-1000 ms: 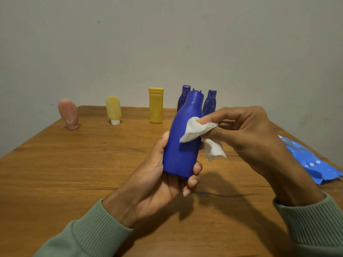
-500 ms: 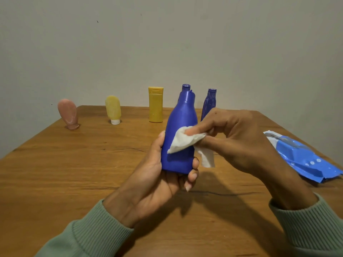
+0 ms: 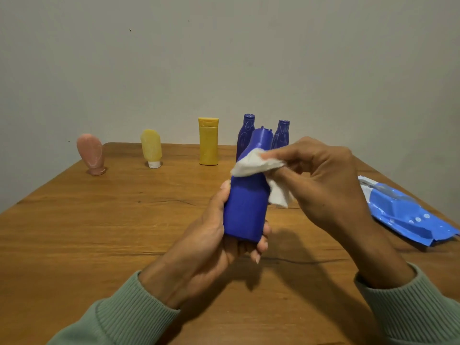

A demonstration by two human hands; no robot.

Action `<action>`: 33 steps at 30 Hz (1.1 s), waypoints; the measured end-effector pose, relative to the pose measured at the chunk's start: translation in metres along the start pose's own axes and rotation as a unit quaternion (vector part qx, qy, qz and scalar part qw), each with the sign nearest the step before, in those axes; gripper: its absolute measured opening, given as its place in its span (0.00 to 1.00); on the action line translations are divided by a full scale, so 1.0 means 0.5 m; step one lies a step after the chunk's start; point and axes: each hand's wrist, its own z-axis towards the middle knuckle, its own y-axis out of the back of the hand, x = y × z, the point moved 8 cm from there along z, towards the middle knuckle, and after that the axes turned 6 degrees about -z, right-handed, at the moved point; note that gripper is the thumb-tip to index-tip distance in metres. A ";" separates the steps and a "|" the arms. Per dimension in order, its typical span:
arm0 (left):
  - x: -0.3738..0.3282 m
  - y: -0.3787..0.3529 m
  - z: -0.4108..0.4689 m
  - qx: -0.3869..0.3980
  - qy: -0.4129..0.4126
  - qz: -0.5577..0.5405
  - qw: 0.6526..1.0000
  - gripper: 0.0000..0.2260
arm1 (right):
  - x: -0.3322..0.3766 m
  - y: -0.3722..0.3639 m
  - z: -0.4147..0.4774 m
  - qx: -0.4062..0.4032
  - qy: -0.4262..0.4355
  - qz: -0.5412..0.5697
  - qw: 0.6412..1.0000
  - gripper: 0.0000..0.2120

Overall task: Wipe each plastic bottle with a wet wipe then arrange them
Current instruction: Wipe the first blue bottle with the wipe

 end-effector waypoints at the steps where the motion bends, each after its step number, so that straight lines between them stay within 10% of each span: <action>1: -0.003 0.004 0.002 -0.009 -0.014 -0.004 1.000 0.28 | 0.006 -0.012 -0.002 0.032 0.007 -0.016 0.999 0.08; 6: -0.013 0.013 0.002 -0.045 -0.056 -0.016 0.997 0.24 | 0.028 -0.065 -0.023 0.209 0.029 -0.072 0.975 0.08; 14: 0.004 0.016 0.005 -0.032 0.001 0.057 0.998 0.29 | -0.009 0.004 -0.003 -0.044 -0.036 -0.013 0.998 0.08; 25: -0.017 0.034 -0.002 -0.091 -0.059 -0.119 0.987 0.21 | 0.042 -0.093 -0.037 0.234 0.042 -0.068 0.969 0.07; 33: -0.008 0.014 -0.001 -0.045 -0.025 -0.029 0.998 0.26 | 0.001 -0.031 -0.008 0.037 -0.019 -0.003 0.999 0.07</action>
